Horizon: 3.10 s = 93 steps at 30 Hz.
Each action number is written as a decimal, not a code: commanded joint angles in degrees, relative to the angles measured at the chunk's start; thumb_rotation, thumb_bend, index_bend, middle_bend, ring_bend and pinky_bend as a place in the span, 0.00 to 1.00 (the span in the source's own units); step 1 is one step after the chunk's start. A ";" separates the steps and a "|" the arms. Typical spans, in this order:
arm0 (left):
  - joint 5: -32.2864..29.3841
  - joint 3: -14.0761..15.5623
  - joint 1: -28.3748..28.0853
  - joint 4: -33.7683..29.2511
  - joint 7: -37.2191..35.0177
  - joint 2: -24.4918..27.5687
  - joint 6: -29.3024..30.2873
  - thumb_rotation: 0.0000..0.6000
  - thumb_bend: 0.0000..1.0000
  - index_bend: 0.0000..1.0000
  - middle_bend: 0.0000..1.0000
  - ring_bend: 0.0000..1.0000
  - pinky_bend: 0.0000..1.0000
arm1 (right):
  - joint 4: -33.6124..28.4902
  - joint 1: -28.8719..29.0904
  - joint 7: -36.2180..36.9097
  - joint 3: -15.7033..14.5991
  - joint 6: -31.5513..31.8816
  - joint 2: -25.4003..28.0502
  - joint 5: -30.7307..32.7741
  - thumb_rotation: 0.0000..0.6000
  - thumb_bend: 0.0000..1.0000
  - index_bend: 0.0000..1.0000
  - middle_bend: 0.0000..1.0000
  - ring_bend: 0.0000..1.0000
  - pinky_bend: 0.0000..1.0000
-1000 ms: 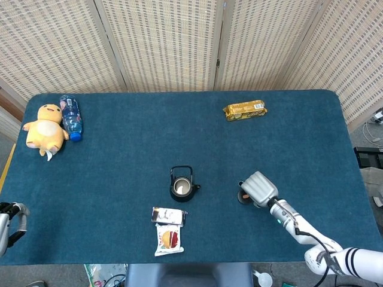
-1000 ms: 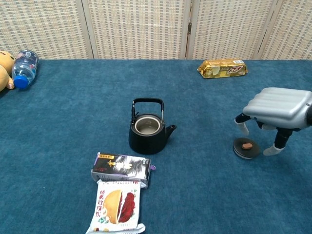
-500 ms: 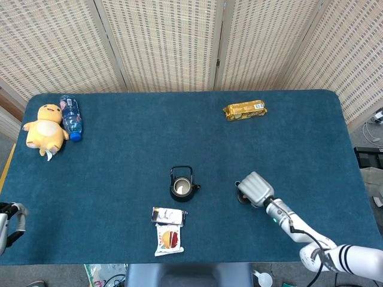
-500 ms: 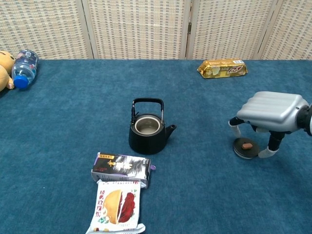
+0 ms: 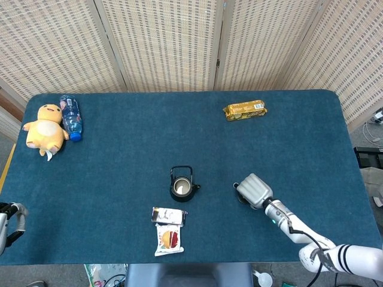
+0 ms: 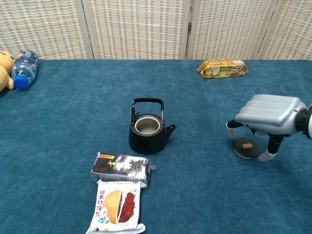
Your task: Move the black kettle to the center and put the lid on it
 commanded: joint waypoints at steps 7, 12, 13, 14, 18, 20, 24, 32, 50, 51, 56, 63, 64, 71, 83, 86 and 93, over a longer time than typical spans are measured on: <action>0.02 -0.06 0.03 -0.07 0.22 -0.06 -0.03 1.00 0.56 0.58 0.58 0.42 0.58 | 0.39 0.31 -0.48 -0.40 0.24 -0.45 0.64 1.00 0.01 0.34 1.00 1.00 1.00; 0.07 -0.08 0.07 -0.06 0.11 -0.04 0.01 1.00 0.56 0.58 0.58 0.42 0.58 | 0.79 0.56 -0.42 -0.46 0.23 -0.89 0.91 1.00 0.01 0.34 1.00 1.00 1.00; 0.08 -0.07 0.08 -0.05 0.11 -0.03 0.00 1.00 0.56 0.58 0.58 0.42 0.58 | 0.87 0.61 -0.39 -0.50 0.22 -0.98 0.91 1.00 0.01 0.34 1.00 1.00 1.00; 0.07 -0.09 0.07 -0.04 0.11 -0.04 -0.01 1.00 0.56 0.58 0.58 0.42 0.58 | 0.96 0.65 -0.38 -0.54 0.23 -1.07 0.91 1.00 0.01 0.34 1.00 1.00 1.00; 0.07 -0.11 0.09 -0.02 0.13 -0.06 0.00 1.00 0.56 0.58 0.58 0.42 0.58 | 1.26 0.79 -0.30 -0.65 0.27 -1.34 0.96 1.00 0.01 0.34 1.00 1.00 1.00; 0.11 -0.11 0.12 -0.02 0.18 -0.09 0.03 1.00 0.56 0.58 0.58 0.42 0.58 | 1.39 0.84 -0.27 -0.71 0.35 -1.47 0.96 1.00 0.01 0.34 1.00 1.00 1.00; 0.10 -0.12 0.11 -0.02 0.29 -0.10 -0.03 1.00 0.56 0.58 0.58 0.42 0.58 | 1.59 0.94 -0.29 -0.85 0.33 -1.59 1.15 1.00 0.01 0.34 1.00 1.00 1.00; 0.12 -0.13 0.14 -0.05 0.53 -0.20 -0.05 1.00 0.56 0.58 0.58 0.42 0.58 | 1.59 0.94 -0.05 -1.02 0.79 -1.47 1.15 1.00 0.05 0.42 1.00 1.00 1.00; -0.31 -0.40 0.17 -0.16 1.45 -0.54 -0.05 1.00 0.56 0.58 0.58 0.42 0.58 | 0.11 0.55 1.09 -1.08 2.33 0.28 0.58 1.00 0.10 0.47 1.00 1.00 1.00; -0.35 -0.42 0.15 -0.18 1.55 -0.57 -0.08 1.00 0.56 0.58 0.58 0.42 0.58 | -0.12 0.48 1.11 -1.09 2.52 0.51 0.52 1.00 0.10 0.47 1.00 1.00 1.00; -0.43 -0.45 0.08 -0.21 2.08 -0.67 -0.24 1.00 0.56 0.58 0.58 0.42 0.58 | -1.94 -0.04 1.18 -0.99 3.82 2.09 0.32 1.00 0.10 0.47 1.00 1.00 1.00; -0.34 -0.41 -0.05 -0.33 2.69 -0.88 -0.42 1.00 0.56 0.58 0.58 0.42 0.58 | -5.93 -0.48 0.16 -0.54 5.98 4.89 -0.12 1.00 0.12 0.47 1.00 1.00 1.00; -0.34 -0.41 -0.07 -0.33 2.71 -0.89 -0.45 1.00 0.56 0.58 0.58 0.42 0.58 | -6.54 -0.51 -0.09 -0.43 6.30 5.26 -0.14 1.00 0.12 0.47 1.00 1.00 1.00; -0.23 -0.31 -0.30 -0.36 2.84 -0.90 -0.92 1.00 0.56 0.58 0.58 0.42 0.58 | -11.62 -0.47 -2.25 0.93 8.67 8.24 0.26 1.00 0.13 0.47 1.00 1.00 1.00; 0.71 0.28 -0.64 -0.39 2.59 -0.68 -1.57 1.00 0.56 0.58 0.58 0.42 0.58 | -19.24 1.77 -6.19 4.06 9.77 11.37 2.51 1.00 0.13 0.48 1.00 1.00 1.00; 0.90 0.35 -0.61 -0.45 2.65 -0.72 -1.43 1.00 0.56 0.58 0.58 0.42 0.58 | -20.36 2.67 -7.37 4.82 9.67 11.16 3.91 1.00 0.13 0.48 1.00 1.00 1.00; 1.67 0.70 -0.65 -0.38 2.56 -0.61 -1.37 1.00 0.56 0.58 0.58 0.42 0.58 | -20.90 5.13 -9.04 6.38 9.05 9.13 6.79 1.00 0.13 0.48 1.00 1.00 1.00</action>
